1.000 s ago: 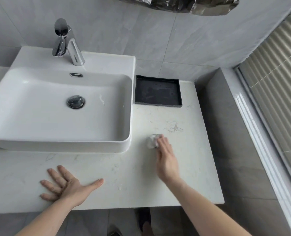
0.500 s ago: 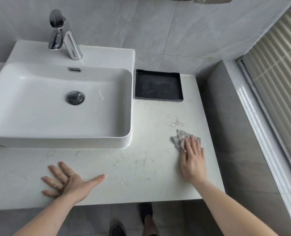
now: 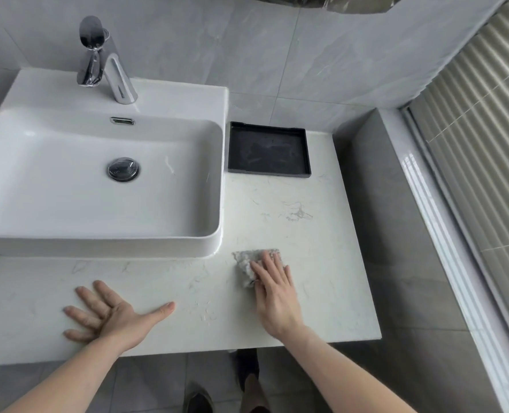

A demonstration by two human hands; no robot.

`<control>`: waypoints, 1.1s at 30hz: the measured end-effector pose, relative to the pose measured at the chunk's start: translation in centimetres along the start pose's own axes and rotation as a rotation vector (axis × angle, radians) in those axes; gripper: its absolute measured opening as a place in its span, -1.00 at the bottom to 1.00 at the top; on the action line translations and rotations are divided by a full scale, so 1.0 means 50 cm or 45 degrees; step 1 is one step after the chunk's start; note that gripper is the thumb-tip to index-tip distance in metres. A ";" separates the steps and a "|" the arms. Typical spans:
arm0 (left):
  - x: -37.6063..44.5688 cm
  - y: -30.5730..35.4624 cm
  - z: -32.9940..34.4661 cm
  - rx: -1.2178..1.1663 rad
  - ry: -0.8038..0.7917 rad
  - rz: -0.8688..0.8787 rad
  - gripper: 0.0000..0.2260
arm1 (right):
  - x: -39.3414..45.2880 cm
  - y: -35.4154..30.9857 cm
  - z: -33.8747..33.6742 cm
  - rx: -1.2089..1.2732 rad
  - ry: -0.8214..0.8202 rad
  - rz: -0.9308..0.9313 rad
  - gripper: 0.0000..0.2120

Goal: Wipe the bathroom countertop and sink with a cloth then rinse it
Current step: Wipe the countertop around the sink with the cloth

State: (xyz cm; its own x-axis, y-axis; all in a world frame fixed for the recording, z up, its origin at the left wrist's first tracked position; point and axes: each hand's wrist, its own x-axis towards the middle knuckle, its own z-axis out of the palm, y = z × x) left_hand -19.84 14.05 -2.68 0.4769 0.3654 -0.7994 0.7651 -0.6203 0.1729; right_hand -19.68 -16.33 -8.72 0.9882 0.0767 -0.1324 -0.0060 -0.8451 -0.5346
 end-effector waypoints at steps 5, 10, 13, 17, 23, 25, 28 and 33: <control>0.000 0.002 0.003 0.020 0.012 0.003 0.56 | -0.009 -0.031 0.037 -0.238 -0.092 -0.057 -0.36; 0.000 0.001 0.005 0.014 0.021 0.016 0.55 | -0.042 0.064 -0.001 -0.232 0.057 0.106 -0.42; 0.003 -0.001 0.005 0.009 0.014 0.018 0.56 | -0.073 0.170 -0.057 -0.147 0.252 0.265 -0.46; 0.004 -0.004 0.003 -0.001 -0.005 0.018 0.58 | -0.107 0.268 -0.162 0.025 0.411 0.722 -0.52; 0.001 -0.005 -0.001 -0.003 -0.012 0.015 0.58 | -0.114 0.191 -0.182 0.378 0.655 0.826 -0.56; 0.001 -0.004 -0.001 0.006 -0.009 0.014 0.58 | -0.104 0.128 -0.139 0.396 0.612 0.579 -0.54; 0.004 -0.005 0.001 0.014 0.001 0.009 0.58 | -0.101 0.029 -0.048 0.185 0.321 0.210 -0.54; 0.006 -0.004 0.005 0.034 0.008 0.008 0.57 | -0.084 -0.098 0.038 -0.086 -0.065 0.132 -0.34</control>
State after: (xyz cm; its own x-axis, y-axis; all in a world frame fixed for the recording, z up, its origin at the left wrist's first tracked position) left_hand -19.93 14.11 -3.09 0.4846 0.3658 -0.7946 0.7503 -0.6408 0.1625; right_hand -24.08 -11.49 -7.14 0.9737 0.0125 -0.2276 -0.0959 -0.8834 -0.4588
